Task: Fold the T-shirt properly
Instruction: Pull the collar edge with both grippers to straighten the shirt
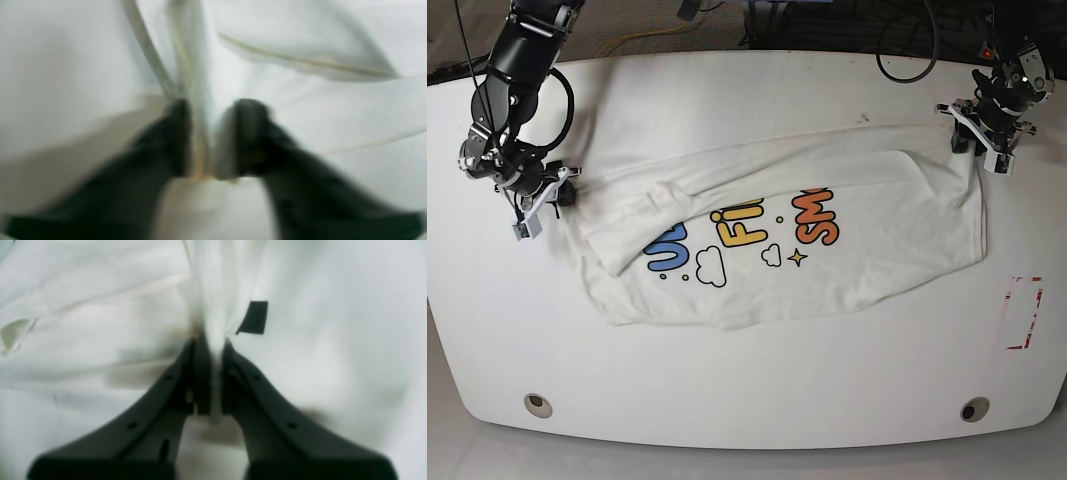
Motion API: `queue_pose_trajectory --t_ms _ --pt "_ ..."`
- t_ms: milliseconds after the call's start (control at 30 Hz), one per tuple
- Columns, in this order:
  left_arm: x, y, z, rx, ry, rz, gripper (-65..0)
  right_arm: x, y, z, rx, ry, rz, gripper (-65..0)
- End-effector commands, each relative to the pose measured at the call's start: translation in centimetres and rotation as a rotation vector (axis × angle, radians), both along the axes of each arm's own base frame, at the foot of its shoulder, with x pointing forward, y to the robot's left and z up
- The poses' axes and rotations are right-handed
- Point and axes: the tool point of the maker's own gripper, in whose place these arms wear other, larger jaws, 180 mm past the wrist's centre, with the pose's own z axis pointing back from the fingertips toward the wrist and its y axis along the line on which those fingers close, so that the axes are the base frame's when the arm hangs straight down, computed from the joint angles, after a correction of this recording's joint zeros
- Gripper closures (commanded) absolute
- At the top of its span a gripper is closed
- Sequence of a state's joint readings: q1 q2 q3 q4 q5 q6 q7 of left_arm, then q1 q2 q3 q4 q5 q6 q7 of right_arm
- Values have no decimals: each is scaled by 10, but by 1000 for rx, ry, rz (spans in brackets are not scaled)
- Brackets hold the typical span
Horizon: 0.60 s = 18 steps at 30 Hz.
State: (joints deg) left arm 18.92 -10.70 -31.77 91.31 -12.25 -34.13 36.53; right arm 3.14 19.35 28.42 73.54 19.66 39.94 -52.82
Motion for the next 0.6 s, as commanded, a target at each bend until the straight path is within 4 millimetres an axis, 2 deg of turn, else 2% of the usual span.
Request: queue_pose_trajectory --t_ms 0,100,267,400,467,567 --pt "-4 12 2 45 22 3 -65 -9 -8 9 -62 4 23 0" --pt "-9 20 4 66 31 1 -63 -27 -1 11 -91 14 43 0" --pt "-17 29 12 103 34 -4 -60 -68 -12 17 -138 50 -11 0" --pt "-36 37 17 138 77 -21 -63 -102 -14 21 -179 87 -28 0" --pt "-41 37 18 148 98 -58 -63 -113 -12 23 -191 93 -29 0" --pt "-49 48 19 164 127 -37 -64 -131 -6 23 -200 112 -26 0"
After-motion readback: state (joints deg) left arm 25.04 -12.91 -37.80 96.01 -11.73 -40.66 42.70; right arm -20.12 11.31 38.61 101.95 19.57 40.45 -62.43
